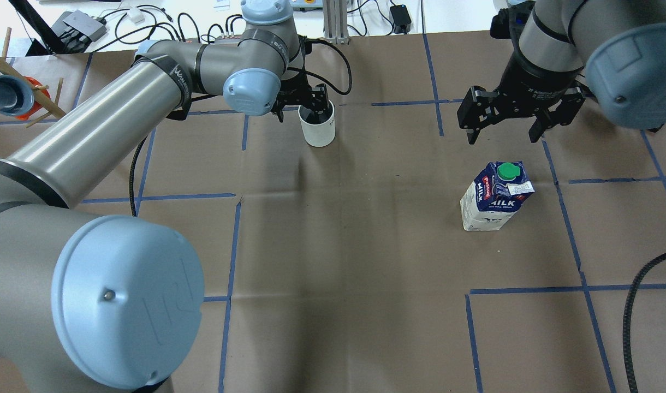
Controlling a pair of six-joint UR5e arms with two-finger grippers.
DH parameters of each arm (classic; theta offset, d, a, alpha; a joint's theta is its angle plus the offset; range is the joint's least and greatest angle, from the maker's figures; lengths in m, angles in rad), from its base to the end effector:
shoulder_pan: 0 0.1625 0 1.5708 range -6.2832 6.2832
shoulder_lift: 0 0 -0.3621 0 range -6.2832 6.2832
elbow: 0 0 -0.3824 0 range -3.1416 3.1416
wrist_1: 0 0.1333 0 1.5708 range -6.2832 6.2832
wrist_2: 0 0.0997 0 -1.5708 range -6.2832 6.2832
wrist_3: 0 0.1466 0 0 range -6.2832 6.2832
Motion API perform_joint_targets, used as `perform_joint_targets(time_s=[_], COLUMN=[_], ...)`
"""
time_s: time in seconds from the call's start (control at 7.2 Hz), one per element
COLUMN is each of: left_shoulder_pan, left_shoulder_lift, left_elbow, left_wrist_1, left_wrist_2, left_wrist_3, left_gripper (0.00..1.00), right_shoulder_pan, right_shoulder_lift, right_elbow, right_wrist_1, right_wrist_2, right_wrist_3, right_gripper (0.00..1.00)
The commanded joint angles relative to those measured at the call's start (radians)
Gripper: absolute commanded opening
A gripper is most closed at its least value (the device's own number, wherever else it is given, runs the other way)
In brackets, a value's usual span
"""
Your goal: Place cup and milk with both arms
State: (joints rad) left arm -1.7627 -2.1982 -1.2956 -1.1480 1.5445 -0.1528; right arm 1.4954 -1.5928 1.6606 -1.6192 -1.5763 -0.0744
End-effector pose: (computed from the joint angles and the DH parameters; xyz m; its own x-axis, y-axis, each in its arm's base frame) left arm -0.2646 -0.6426 0.1846 -0.9985 0.0412 0.0367 0.0387 0.9971 -0.0657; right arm 0.0967 -0.4790 0.3501 -1.0000 0.0009 0.0040 0.0010 0.9998 0.0198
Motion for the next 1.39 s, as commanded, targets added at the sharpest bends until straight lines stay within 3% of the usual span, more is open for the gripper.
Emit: perform_joint_targets(time_s=[0.0,0.42,0.83,1.11,1.25], left_shoulder_pan=[0.008,0.052,0.118,0.132,0.138], left_shoulder_lift=[0.090,0.268,0.524,0.612,0.624], left_elbow=[-0.001,-0.057,-0.253,-0.283,-0.289], left_wrist_1=[-0.100,-0.261,-0.292,-0.361,-0.395], left_wrist_2=[0.005,0.005,0.002,-0.001,-0.003], left_wrist_3=[0.010,0.088,0.098,0.242,0.243], left_gripper=[1.00,1.00,1.00,1.00,1.00], right_shoulder_pan=[-0.064,-0.064,-0.063,-0.063,-0.063], right_shoulder_lift=[-0.071,-0.076,-0.024,-0.016,-0.016], right_elbow=[0.094,0.146,0.191,0.249,0.311], right_wrist_1=[-0.017,-0.125,-0.188,-0.232,-0.322], right_wrist_2=[0.012,0.019,0.019,0.019,0.018], right_wrist_3=[-0.052,-0.056,-0.051,-0.050,-0.050], right_gripper=[1.00,1.00,1.00,1.00,1.00])
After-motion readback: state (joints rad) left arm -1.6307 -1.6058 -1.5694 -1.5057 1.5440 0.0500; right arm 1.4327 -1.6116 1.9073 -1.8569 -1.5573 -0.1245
